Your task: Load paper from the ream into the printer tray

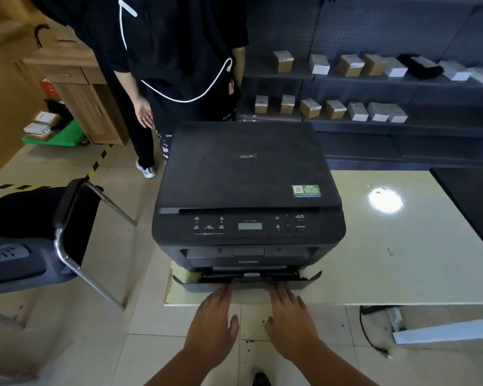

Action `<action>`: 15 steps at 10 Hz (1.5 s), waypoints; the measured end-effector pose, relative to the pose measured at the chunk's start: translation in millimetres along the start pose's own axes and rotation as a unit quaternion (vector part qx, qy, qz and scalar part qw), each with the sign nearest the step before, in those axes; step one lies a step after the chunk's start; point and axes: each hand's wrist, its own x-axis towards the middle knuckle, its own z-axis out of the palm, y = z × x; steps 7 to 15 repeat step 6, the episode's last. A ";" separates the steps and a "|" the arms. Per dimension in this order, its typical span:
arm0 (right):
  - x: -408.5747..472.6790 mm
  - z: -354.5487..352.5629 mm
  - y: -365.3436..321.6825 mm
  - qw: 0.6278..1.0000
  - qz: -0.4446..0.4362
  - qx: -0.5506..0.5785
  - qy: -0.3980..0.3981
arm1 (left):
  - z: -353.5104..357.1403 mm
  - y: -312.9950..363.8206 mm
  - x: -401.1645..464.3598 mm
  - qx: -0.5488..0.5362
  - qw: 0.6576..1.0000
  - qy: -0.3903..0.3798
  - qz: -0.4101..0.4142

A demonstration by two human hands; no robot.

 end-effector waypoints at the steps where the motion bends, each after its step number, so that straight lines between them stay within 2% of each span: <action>1: 18.2 -9.1 3.9 1.000 0.002 0.021 0.001 | -6.1 2.8 17.1 -0.003 1.000 0.006 -0.017; 4: 44.9 -13.4 10.3 1.000 -0.003 -0.018 -0.017 | -15.0 2.8 29.1 0.010 0.999 -0.005 0.037; 6: 37.1 -24.5 10.2 0.997 0.002 0.014 -0.072 | -27.7 -5.0 19.4 -0.003 1.000 -0.003 0.013; 15: 37.1 -24.5 10.2 0.997 0.002 0.014 -0.072 | -27.7 -5.0 19.4 -0.003 1.000 -0.003 0.013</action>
